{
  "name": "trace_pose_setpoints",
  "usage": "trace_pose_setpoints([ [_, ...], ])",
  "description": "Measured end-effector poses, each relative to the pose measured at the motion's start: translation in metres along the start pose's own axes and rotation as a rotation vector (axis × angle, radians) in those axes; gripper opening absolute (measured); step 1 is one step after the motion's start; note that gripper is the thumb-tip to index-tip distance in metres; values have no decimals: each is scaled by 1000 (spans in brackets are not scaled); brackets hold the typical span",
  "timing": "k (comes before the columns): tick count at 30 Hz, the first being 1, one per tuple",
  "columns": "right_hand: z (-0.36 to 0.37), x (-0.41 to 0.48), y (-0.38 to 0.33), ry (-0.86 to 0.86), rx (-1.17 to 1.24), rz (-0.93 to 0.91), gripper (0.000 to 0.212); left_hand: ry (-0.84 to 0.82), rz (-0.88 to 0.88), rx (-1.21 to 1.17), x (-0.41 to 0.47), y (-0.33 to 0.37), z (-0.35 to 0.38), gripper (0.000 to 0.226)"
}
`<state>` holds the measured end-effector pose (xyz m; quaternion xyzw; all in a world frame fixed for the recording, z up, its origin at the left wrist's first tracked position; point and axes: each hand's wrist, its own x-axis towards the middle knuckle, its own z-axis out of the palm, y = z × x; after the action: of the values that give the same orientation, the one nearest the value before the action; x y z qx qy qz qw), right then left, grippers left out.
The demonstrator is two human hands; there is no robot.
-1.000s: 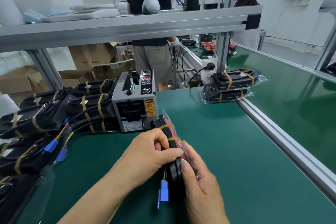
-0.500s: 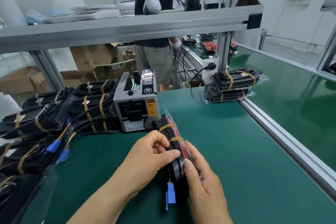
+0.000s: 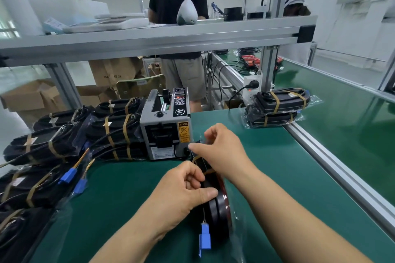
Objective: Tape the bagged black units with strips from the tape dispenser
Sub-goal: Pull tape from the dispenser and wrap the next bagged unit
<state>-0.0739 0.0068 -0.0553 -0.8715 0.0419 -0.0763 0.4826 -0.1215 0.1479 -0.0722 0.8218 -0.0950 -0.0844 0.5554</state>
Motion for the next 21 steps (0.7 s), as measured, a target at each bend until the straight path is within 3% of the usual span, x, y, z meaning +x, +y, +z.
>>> trace_pose_setpoints([
  [6,19,22,8,62,-158,-19,27,-21,-10,0,-1,-2,-2,28],
  [12,20,22,13,82,-34,33,30,-77,17,-11,-3,-2,-5,30],
  [15,20,21,15,93,-15,33,31,-97,10,-97,4,-3,-12,19],
  [16,19,20,16,100,-15,29,31,-37,-18,-184,12,-5,-16,17],
  [19,18,18,16,113,-18,4,30,364,-246,-512,53,-16,-36,20],
  [21,18,18,14,108,-55,-30,24,516,-367,-604,79,-23,-50,17],
])
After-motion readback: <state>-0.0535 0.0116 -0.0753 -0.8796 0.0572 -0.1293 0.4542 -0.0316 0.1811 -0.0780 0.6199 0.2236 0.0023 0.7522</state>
